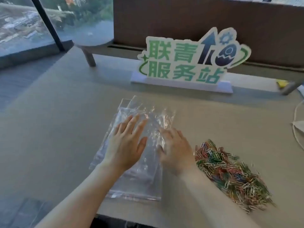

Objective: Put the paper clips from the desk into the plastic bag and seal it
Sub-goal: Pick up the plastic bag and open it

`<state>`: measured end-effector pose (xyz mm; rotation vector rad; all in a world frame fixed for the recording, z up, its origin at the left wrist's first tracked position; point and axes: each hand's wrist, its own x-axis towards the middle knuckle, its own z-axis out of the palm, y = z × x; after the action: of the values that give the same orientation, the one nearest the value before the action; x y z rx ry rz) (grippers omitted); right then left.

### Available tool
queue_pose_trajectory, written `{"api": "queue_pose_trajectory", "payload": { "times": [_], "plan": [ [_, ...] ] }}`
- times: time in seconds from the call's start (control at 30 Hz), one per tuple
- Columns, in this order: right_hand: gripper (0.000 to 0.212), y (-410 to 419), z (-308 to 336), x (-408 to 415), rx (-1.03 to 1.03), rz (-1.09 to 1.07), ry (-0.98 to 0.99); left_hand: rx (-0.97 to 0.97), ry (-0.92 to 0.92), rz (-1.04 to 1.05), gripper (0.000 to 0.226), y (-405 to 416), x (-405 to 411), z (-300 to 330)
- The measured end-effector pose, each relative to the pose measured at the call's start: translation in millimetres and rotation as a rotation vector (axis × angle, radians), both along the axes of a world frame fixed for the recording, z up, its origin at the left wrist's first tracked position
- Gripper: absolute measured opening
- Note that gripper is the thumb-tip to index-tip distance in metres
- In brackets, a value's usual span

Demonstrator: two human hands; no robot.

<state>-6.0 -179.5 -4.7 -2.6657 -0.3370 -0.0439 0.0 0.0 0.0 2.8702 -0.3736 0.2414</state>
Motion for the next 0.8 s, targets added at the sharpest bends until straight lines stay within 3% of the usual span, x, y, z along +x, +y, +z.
{"api": "queue_pose_trajectory", "payload": {
  "times": [0.27,0.57,0.7,0.8],
  "plan": [
    [0.046,7.4,-42.9,-16.1,0.017,0.05,-0.058,-0.038,0.047,-0.112,0.053,16.1,-29.7,-38.3],
    [0.044,15.2,-43.3,-36.9,0.055,0.022,-0.123,-0.023,0.189,-0.174,0.075,28.5,-84.3,-33.2],
    [0.041,19.5,-41.4,-56.2,0.095,0.019,-0.134,0.016,0.21,-0.213,0.065,32.5,-102.7,-32.5],
    [0.04,22.1,-40.6,-69.2,0.11,0.024,-0.121,0.0,0.196,-0.184,0.046,33.3,-106.8,-33.0]
  ]
}}
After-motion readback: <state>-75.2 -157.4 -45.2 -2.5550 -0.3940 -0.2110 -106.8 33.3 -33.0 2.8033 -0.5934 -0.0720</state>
